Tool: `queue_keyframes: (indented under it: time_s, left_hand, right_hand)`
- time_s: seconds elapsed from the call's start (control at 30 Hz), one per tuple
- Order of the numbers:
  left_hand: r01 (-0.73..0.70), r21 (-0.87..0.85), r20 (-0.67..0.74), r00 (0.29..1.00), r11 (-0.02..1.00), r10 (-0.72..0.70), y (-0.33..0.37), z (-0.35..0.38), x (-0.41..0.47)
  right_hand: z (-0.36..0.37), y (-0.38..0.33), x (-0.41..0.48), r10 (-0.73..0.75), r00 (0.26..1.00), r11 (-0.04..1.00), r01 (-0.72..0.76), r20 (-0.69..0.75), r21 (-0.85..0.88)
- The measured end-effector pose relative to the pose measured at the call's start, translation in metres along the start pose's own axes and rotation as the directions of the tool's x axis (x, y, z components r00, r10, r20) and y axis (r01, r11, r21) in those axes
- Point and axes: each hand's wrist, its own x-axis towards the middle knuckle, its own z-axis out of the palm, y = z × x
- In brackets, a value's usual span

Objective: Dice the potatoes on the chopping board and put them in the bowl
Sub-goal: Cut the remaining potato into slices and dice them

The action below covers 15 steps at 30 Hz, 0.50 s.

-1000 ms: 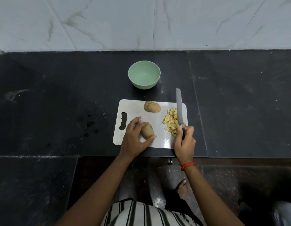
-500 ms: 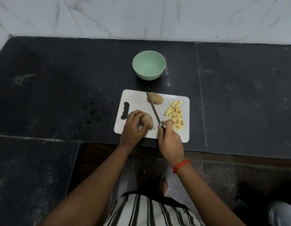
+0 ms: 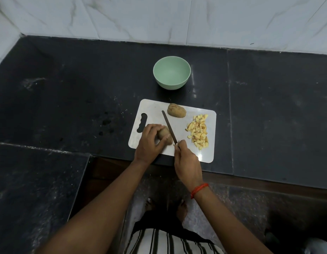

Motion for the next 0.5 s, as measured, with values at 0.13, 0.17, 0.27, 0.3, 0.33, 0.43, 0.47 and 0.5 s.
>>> queue_keyframes:
  time_s: [0.13, 0.17, 0.27, 0.3, 0.33, 0.43, 0.47, 0.5]
  left_hand:
    - [0.008, 0.0, -0.009, 1.0, 1.0, -0.008, 0.0, 0.001, 0.0]
    - [0.012, 0.005, -0.01, 1.0, 1.0, -0.012, 0.0, 0.001, 0.0]
    - [0.023, 0.028, -0.002, 1.0, 0.999, -0.023, -0.002, 0.003, -0.001]
    - [0.024, 0.031, -0.001, 1.0, 0.999, -0.024, -0.002, 0.003, -0.001]
    - [0.024, 0.035, -0.003, 1.0, 0.999, -0.024, -0.002, 0.003, -0.001]
    - [0.028, 0.05, -0.011, 1.0, 0.998, -0.027, -0.002, 0.004, -0.001]
    - [0.024, 0.057, -0.014, 1.0, 0.998, -0.023, -0.003, 0.005, -0.001]
    - [0.016, 0.065, -0.015, 1.0, 0.998, -0.015, -0.004, 0.005, -0.001]
  right_hand:
    - [-0.002, 0.0, -0.001, -0.009, 1.0, 1.0, 0.009, 0.012, 0.0]
    - [-0.004, 0.0, -0.001, -0.009, 1.0, 1.0, 0.009, 0.02, -0.001]
    - [-0.011, -0.001, -0.005, -0.006, 0.998, 1.0, 0.007, 0.064, -0.017]
    - [-0.015, -0.001, -0.007, -0.002, 0.997, 1.0, 0.005, 0.081, -0.03]
    - [-0.018, -0.002, -0.009, -0.001, 0.995, 0.999, 0.004, 0.095, -0.038]
    - [-0.028, -0.003, -0.015, -0.008, 0.992, 0.999, 0.014, 0.123, -0.046]
    - [-0.03, -0.003, -0.016, -0.009, 0.992, 0.999, 0.015, 0.13, -0.046]
    - [-0.031, -0.004, -0.016, -0.005, 0.991, 0.999, 0.011, 0.134, -0.047]
